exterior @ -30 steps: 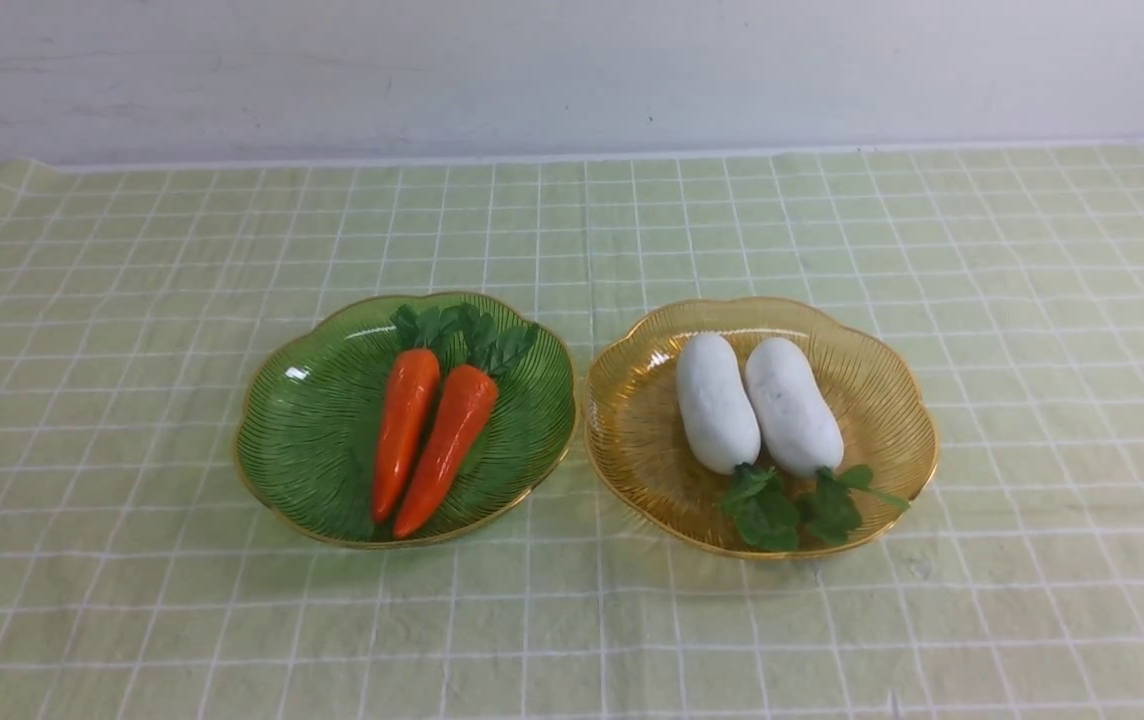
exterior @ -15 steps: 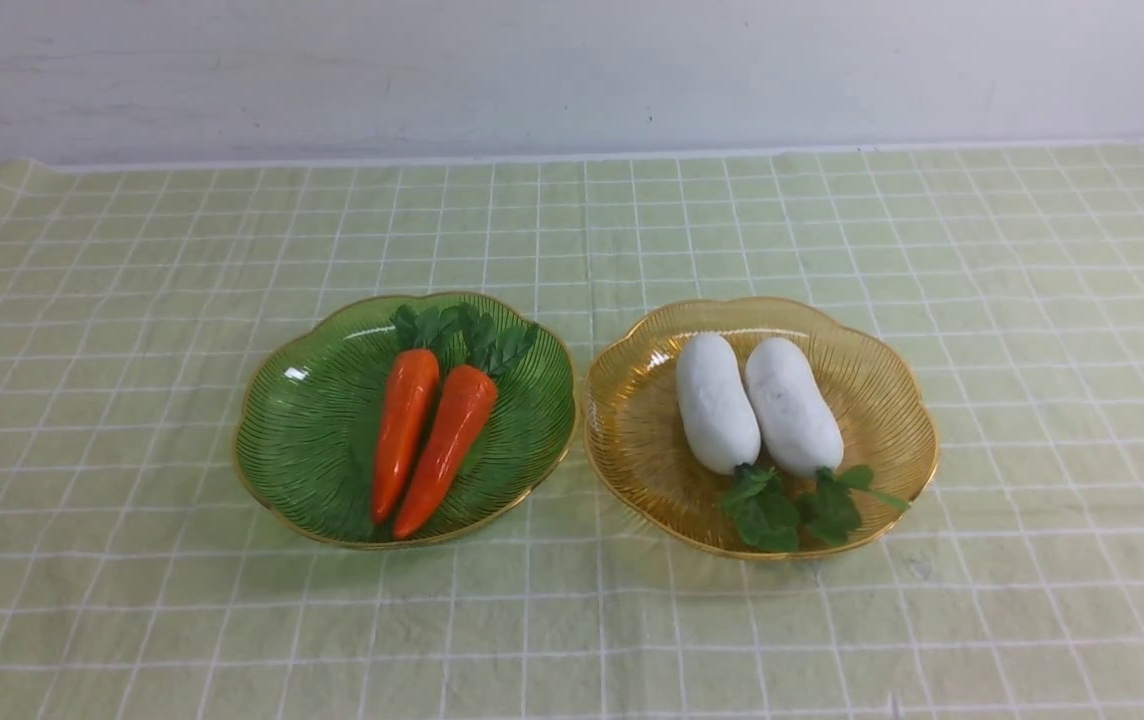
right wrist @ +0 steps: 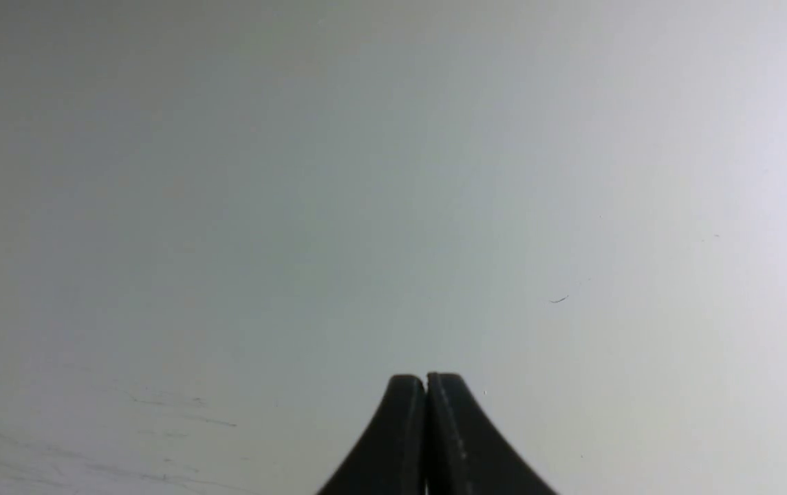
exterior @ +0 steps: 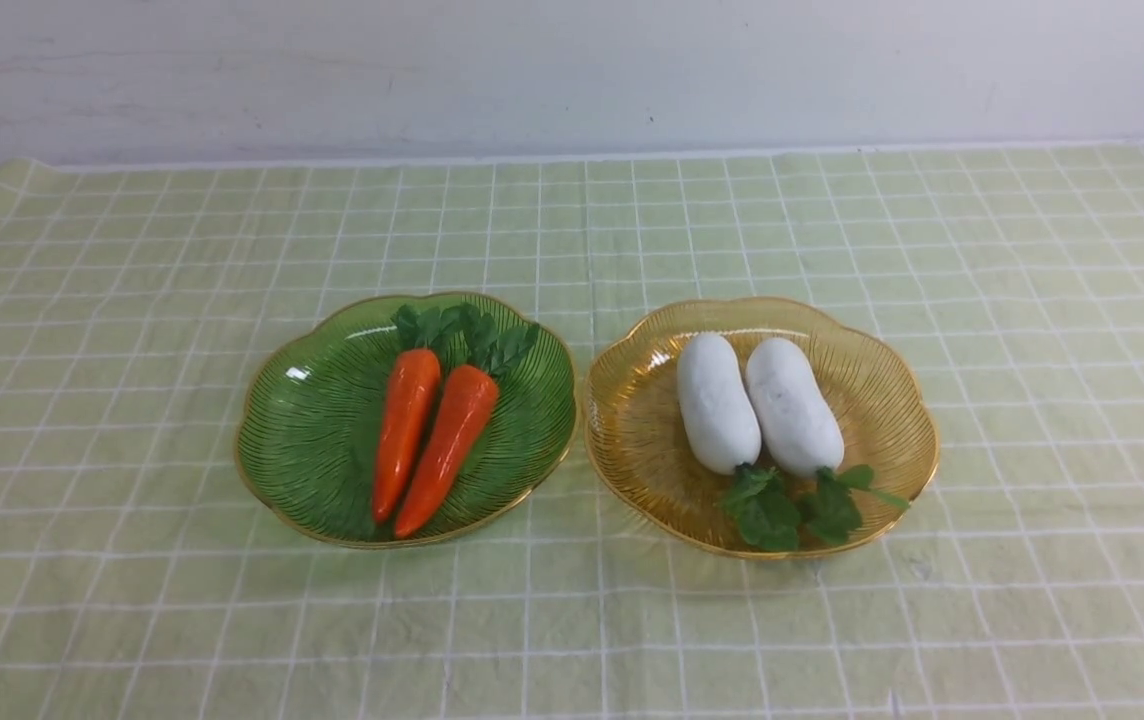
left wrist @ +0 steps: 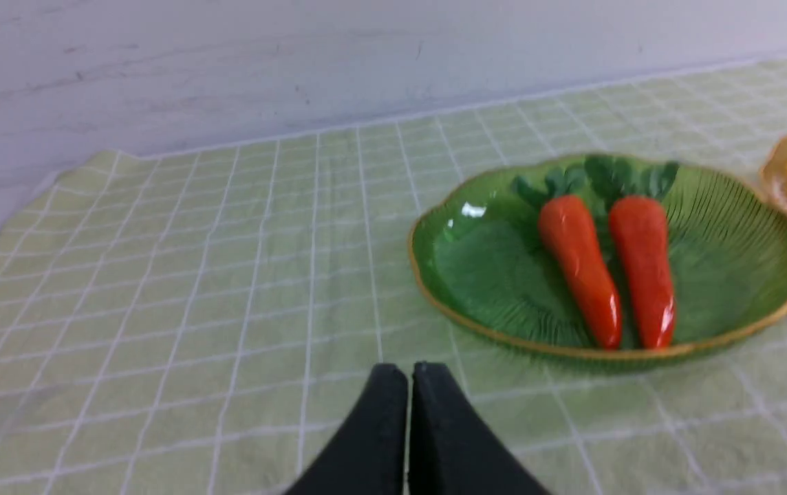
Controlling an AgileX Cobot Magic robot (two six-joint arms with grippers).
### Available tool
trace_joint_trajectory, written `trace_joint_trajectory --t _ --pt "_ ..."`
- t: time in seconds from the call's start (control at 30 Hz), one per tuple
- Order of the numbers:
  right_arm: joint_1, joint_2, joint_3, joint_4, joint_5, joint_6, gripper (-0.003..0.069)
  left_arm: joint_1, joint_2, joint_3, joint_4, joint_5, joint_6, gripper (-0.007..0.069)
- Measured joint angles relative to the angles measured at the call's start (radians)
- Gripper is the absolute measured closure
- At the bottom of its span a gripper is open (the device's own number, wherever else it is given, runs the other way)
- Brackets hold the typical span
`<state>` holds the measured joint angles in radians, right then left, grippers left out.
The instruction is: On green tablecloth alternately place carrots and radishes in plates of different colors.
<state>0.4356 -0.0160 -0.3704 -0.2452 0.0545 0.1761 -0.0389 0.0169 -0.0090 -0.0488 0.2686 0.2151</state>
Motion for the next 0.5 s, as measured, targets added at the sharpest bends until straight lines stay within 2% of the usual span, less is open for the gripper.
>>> trace_joint_trajectory --t 0.17,0.37,0.5 --pt "0.000 0.000 0.000 0.000 0.001 0.000 0.0673 -0.001 -0.027 0.036 -0.014 0.097 0.031 0.0632" --pt "0.000 0.000 0.000 0.000 0.001 0.000 0.0673 -0.001 -0.027 0.037 -0.014 0.105 -0.049 0.0632" --pt "0.000 0.000 0.000 0.000 0.001 0.000 0.0673 -0.001 -0.027 0.037 -0.014 0.105 -0.063 0.0632"
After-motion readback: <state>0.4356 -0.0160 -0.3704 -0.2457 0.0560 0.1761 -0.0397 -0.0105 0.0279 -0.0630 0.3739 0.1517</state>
